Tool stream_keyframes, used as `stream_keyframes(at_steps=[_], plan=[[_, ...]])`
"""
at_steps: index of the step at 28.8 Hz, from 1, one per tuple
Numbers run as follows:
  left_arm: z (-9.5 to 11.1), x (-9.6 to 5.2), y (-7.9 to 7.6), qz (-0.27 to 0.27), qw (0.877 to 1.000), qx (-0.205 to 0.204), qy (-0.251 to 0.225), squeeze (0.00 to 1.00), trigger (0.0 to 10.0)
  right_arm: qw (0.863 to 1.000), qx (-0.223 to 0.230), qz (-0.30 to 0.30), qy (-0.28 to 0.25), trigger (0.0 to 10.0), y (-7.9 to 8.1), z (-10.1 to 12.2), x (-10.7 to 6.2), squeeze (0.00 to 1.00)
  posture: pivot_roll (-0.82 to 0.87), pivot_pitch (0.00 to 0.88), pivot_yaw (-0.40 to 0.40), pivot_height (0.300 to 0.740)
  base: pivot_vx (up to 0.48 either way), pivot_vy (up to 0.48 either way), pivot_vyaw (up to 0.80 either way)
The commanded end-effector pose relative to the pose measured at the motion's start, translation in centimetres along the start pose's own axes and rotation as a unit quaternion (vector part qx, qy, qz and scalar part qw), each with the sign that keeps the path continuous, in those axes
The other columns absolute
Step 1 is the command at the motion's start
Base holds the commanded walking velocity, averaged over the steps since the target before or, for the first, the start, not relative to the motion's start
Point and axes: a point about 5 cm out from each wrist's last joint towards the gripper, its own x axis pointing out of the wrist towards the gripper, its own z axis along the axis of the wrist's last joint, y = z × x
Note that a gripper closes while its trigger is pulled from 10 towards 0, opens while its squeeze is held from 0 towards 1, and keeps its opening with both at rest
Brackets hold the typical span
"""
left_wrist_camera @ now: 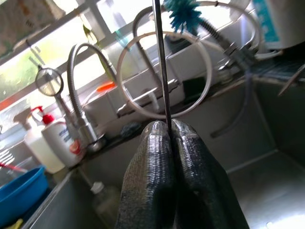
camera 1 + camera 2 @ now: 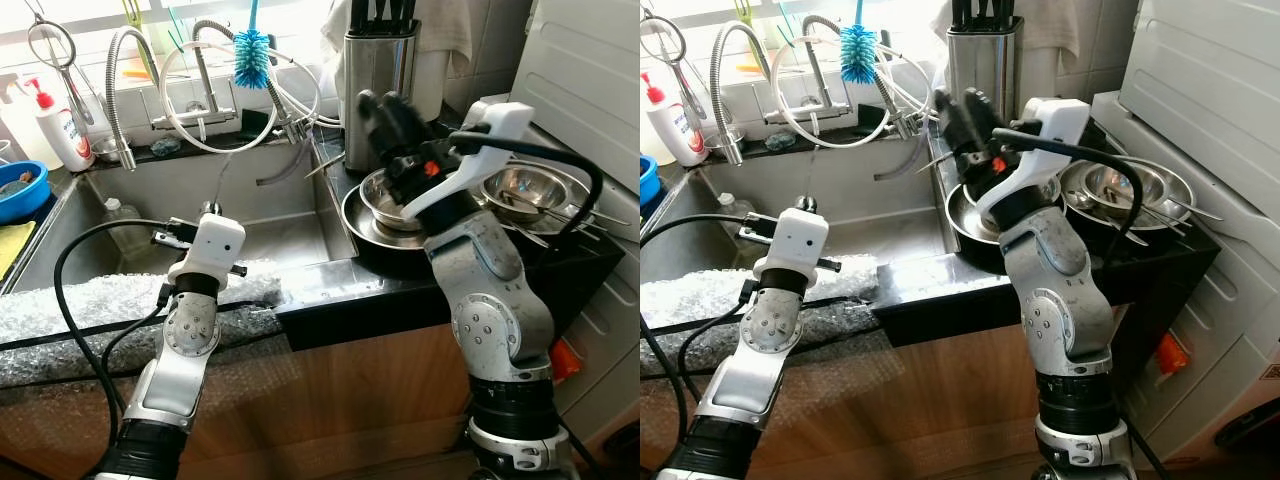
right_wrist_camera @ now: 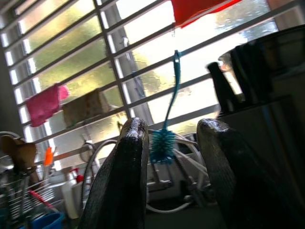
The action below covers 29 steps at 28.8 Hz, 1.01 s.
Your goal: Kitchen organization
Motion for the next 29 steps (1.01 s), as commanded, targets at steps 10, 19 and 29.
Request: stream_keyframes(at_steps=[10, 19, 29], plan=[[-1.5, 0.0, 1.5, 0.065, 0.984, -0.157, 0.051, 0.0, 10.0, 0.973, -0.132, -0.113, 0.151, 10.0, -4.1, -8.3, -9.1, 0.0, 0.0, 0.0, 0.09, 0.74, 0.0, 0.0, 0.0], [-1.6, 1.3, 1.3, 0.079, 0.962, -0.255, 0.055, 0.0, 10.0, 0.942, -0.159, -0.133, 0.263, 10.0, -4.8, -13.2, -14.4, 0.0, 0.0, 0.0, 0.09, 0.74, 0.0, 0.0, 0.0], [-1.5, 2.9, 0.6, 0.067, 0.958, -0.274, 0.059, 0.0, 10.0, 0.907, -0.142, -0.166, 0.36, 10.0, -5.0, -17.5, -20.1, 0.0, -0.01, 0.0, 0.099, 0.74, 0.0, 0.0, 0.0]])
